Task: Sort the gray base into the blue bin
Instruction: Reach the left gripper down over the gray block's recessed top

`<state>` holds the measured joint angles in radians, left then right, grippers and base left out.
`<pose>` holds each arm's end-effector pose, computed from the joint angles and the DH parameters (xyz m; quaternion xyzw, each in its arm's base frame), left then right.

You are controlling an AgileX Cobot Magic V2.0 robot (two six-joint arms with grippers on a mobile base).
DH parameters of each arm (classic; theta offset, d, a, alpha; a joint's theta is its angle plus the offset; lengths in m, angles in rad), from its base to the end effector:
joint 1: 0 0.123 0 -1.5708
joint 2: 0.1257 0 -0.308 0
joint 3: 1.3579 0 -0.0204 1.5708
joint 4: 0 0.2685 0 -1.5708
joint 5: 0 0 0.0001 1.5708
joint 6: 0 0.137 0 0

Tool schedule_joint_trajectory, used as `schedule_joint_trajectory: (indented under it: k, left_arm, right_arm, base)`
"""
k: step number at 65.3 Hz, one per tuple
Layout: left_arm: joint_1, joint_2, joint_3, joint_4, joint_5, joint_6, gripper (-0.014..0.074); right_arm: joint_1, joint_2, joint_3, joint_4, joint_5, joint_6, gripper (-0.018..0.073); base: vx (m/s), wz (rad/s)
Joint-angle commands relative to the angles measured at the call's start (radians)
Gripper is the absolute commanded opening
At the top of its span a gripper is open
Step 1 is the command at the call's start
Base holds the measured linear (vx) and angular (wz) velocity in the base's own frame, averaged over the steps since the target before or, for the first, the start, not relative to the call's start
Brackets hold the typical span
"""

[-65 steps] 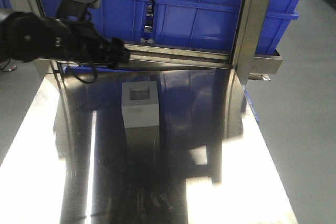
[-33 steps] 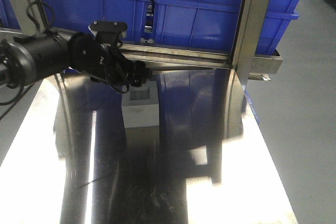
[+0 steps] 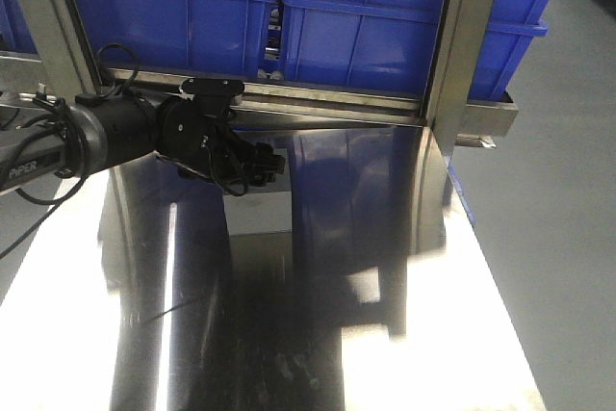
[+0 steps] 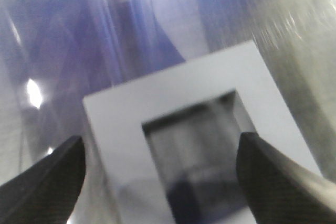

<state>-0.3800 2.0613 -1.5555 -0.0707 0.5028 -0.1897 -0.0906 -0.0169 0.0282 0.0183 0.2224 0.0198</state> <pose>0.4760 -0.1952 0.1748 0.0662 0.9451 -0.1146 0.2987 0.0952 -0.0081 0.1771 0.0472 0.7555 -0.0158 0.6533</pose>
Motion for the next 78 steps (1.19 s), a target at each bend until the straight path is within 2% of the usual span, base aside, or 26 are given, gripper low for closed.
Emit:
schedule_joint_trajectory:
  k: [1,21,39,67,78]
  left_arm:
    - [-0.005,-0.044,-0.031,-0.009,-0.072,-0.009,0.0578]
    - [-0.005,-0.026,-0.031,-0.005,-0.077,-0.008,0.0575]
    - [-0.005,-0.026,-0.031,0.062,-0.030,-0.008,0.0575]
    - [-0.005,-0.042,-0.031,0.062,-0.020,-0.010,0.0574]
    - [-0.005,-0.044,-0.031,0.062,-0.002,-0.010,0.0531]
  right_arm:
    - [0.000,-0.002,0.002,-0.007,-0.075,-0.008,-0.0005]
    - [0.000,-0.002,0.002,-0.007,-0.075,-0.008,-0.0005]
    - [0.000,-0.002,0.002,-0.007,-0.075,-0.008,-0.0005]
    - [0.000,-0.002,0.002,-0.007,-0.075,-0.008,-0.0005]
    - [0.000,-0.002,0.002,-0.007,-0.075,-0.008,-0.0005]
  base:
    - [0.00,0.00]
    - [0.00,0.00]
    - [0.00,0.00]
    - [0.00,0.00]
    - [0.00,0.00]
